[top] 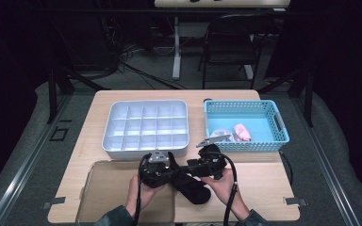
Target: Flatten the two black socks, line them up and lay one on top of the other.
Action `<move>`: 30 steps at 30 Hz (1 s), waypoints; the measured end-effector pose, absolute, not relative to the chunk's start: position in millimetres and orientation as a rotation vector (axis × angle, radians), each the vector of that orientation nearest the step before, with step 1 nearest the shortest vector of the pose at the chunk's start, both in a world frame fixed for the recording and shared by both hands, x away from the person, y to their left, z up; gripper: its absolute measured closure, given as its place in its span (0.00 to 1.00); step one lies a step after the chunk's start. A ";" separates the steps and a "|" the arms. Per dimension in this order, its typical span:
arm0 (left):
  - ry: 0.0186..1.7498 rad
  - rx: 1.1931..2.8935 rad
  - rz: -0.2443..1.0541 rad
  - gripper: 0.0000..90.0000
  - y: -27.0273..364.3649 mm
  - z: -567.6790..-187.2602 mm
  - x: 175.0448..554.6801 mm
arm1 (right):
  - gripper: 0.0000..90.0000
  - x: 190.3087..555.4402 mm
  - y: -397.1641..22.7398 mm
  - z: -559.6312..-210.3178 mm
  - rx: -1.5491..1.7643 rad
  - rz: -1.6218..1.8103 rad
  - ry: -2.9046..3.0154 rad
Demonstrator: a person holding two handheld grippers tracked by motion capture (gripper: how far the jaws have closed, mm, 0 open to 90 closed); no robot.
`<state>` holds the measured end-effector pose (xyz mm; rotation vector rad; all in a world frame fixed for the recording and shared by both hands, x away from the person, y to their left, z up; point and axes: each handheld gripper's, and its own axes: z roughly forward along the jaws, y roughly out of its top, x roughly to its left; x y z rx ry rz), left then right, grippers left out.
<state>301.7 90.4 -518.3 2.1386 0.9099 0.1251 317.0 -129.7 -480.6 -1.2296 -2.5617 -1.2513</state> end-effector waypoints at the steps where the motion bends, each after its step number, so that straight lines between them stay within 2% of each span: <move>1: 0.910 2.135 0.127 0.93 92.1 -517.5 300.8 | 0.55 316.6 -137.4 -482.8 -1.234 -1.204 -2.588; 13: 0.893 2.168 0.122 0.93 101.8 -512.2 293.7 | 0.41 315.0 -142.2 -522.2 -1.239 -0.778 -2.713; 16: 0.895 2.166 0.125 0.93 105.2 -510.8 291.8 | 0.41 314.9 -141.6 -531.1 -1.256 -0.718 -2.715; 30: 0.899 2.189 0.120 0.93 117.7 -509.9 288.7 | 0.75 309.5 -127.2 -545.7 -1.285 -0.546 -2.846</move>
